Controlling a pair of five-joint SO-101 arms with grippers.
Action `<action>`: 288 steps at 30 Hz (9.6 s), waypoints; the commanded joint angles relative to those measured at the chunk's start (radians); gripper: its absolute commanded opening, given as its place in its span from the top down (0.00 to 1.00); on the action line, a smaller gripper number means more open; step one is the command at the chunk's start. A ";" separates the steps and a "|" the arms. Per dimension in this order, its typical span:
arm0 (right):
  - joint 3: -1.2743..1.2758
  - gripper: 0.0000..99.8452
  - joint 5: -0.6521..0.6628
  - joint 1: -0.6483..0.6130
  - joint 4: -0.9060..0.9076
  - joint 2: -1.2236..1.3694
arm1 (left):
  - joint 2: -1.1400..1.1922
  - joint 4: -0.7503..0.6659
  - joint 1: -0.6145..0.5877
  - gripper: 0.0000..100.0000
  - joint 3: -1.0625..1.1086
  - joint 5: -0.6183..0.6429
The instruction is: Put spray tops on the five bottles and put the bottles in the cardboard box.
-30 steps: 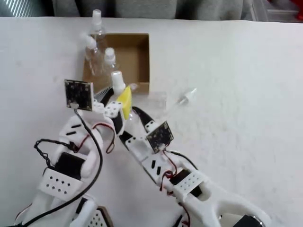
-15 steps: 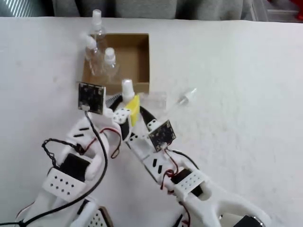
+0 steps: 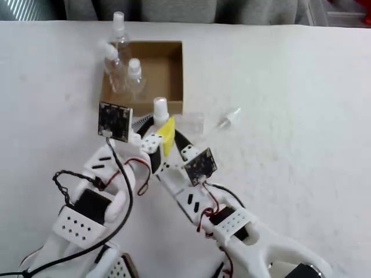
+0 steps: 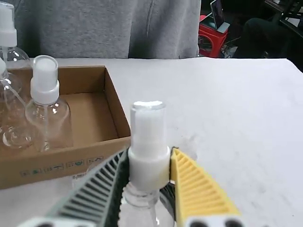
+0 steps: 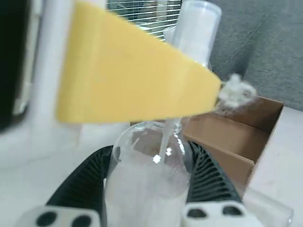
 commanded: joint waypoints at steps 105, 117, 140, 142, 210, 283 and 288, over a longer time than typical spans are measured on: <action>-0.021 0.98 0.003 0.101 -0.076 -0.005 | -0.559 0.382 -0.386 0.68 -0.250 -0.091; -0.028 0.98 0.009 0.145 -0.079 -0.005 | -0.562 0.620 -0.615 0.95 -0.269 -0.094; -0.387 0.98 0.009 0.303 -0.071 0.054 | -0.564 0.242 -0.651 0.97 0.331 -0.092; -0.466 0.98 0.009 0.303 -0.074 0.125 | -0.564 0.213 -0.651 0.97 0.364 -0.092; -1.353 0.98 -0.138 0.430 -0.091 1.066 | -0.562 -0.012 -0.645 0.97 0.503 -0.098; -2.463 0.98 -0.353 0.458 0.909 1.541 | -0.561 -0.012 -0.645 0.97 0.503 -0.098; -2.464 0.98 -0.350 0.435 1.026 1.497 | -0.561 -0.012 -0.645 0.97 0.503 -0.098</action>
